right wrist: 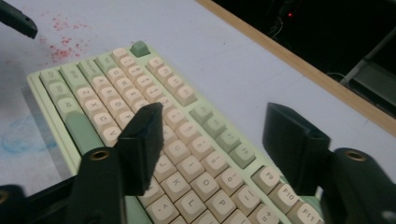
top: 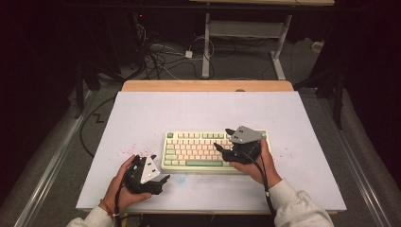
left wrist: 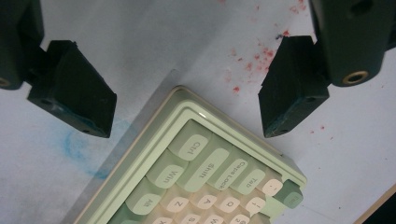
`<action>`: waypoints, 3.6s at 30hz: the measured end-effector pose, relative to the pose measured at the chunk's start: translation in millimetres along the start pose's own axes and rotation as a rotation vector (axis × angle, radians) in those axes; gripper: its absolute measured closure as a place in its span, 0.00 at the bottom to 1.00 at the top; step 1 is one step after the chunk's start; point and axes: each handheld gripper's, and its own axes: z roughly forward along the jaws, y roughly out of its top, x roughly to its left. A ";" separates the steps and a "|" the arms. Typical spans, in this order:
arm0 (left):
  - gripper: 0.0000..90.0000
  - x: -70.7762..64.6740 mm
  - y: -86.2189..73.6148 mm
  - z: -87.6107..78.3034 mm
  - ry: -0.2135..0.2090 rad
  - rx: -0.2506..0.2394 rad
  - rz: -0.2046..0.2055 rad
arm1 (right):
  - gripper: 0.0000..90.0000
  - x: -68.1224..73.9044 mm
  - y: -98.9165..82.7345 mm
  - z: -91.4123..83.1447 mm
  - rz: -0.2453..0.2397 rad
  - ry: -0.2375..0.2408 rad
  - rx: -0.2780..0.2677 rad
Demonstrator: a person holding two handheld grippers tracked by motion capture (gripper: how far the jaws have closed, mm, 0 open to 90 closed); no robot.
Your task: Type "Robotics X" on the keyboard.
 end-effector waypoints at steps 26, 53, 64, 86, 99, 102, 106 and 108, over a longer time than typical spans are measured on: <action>0.24 6.9 2.0 -12.6 0.000 -0.065 -0.062 | 0.29 3.2 -26.9 -41.0 -0.019 -0.057 -0.022; 0.83 12.0 14.4 -10.9 -0.066 -0.044 -0.101 | 0.29 -13.3 -82.9 -104.2 0.051 -0.177 0.016; 0.97 10.1 40.1 -1.4 -0.117 -0.027 -0.067 | 0.29 -8.0 -94.2 -111.9 0.071 -0.169 0.048; 0.96 7.9 84.6 38.1 -0.201 0.032 -0.027 | 0.29 -3.2 -96.2 -104.5 0.042 -0.154 0.069; 0.95 6.9 96.9 48.8 -0.212 0.049 -0.004 | 0.29 -3.2 -97.9 -103.8 0.032 -0.153 0.075; 0.95 6.8 97.9 50.7 -0.214 0.053 0.002 | 0.29 -2.9 -98.0 -103.2 0.029 -0.151 0.079; 0.95 6.2 99.2 53.0 -0.218 0.057 0.005 | 0.29 -3.1 -98.0 -102.5 0.027 -0.152 0.081; 0.95 5.0 99.9 54.5 -0.217 0.062 0.010 | 0.29 -3.5 -97.9 -102.9 0.027 -0.151 0.080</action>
